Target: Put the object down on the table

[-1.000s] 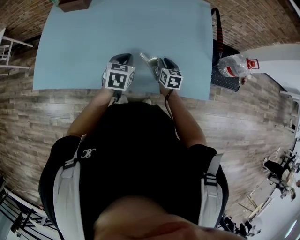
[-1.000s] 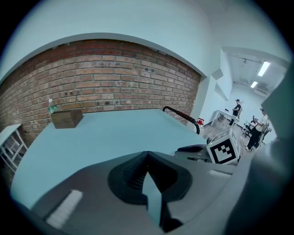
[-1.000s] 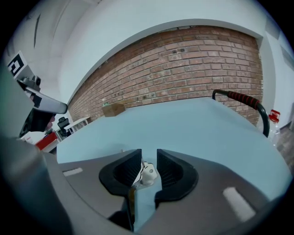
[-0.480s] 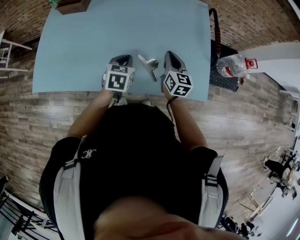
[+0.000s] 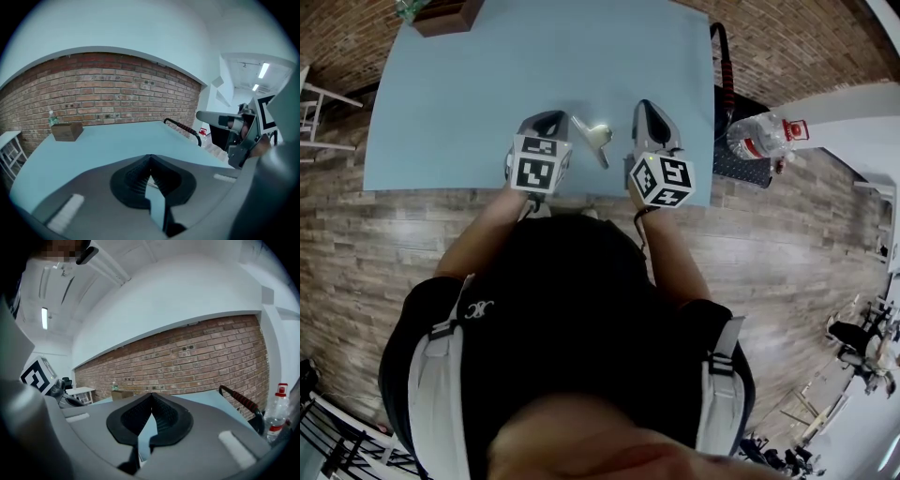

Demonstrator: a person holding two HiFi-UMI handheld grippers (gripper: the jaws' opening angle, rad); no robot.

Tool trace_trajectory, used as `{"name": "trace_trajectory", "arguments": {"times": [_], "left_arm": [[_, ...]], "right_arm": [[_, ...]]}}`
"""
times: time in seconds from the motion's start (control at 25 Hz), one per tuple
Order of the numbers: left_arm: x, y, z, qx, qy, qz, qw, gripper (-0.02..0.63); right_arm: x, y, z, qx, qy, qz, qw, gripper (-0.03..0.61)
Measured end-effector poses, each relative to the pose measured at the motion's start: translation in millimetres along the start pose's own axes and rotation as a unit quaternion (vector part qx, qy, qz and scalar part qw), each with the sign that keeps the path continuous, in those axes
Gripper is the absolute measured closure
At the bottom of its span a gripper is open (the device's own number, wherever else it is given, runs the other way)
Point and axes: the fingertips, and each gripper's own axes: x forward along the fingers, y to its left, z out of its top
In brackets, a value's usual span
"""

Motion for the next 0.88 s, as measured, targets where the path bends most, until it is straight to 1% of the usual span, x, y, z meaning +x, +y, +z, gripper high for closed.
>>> {"name": "trace_trajectory", "arguments": {"times": [0.16,0.32,0.48,0.68,0.88], "left_arm": [[-2.9,-3.6,2.9,0.003,-0.006,-0.002,1.0000,0.615],[-3.5,-8.1,2.9,0.003,-0.005,-0.007,1.0000,0.615],[-3.9,-10.2,3.6,0.005,-0.005,-0.009,0.9999,0.615],[-0.1,-9.5,-7.1,0.003,0.001,-0.012,0.9999,0.615],[-6.3,-9.1,-0.7,0.006,-0.002,-0.006,1.0000,0.615]], "right_arm": [[-3.2,-4.4,3.3,-0.024,0.013,-0.012,1.000,0.571],[-7.3,-5.1,6.1,-0.016,0.014,-0.015,1.000,0.569],[-10.5,-7.2,7.3,-0.019,0.012,-0.019,1.000,0.569],[-13.4,-10.2,3.8,-0.016,0.014,-0.025,0.999,0.570],[-12.2,-8.6,2.9,-0.013,0.015,-0.023,1.000,0.571]]}}
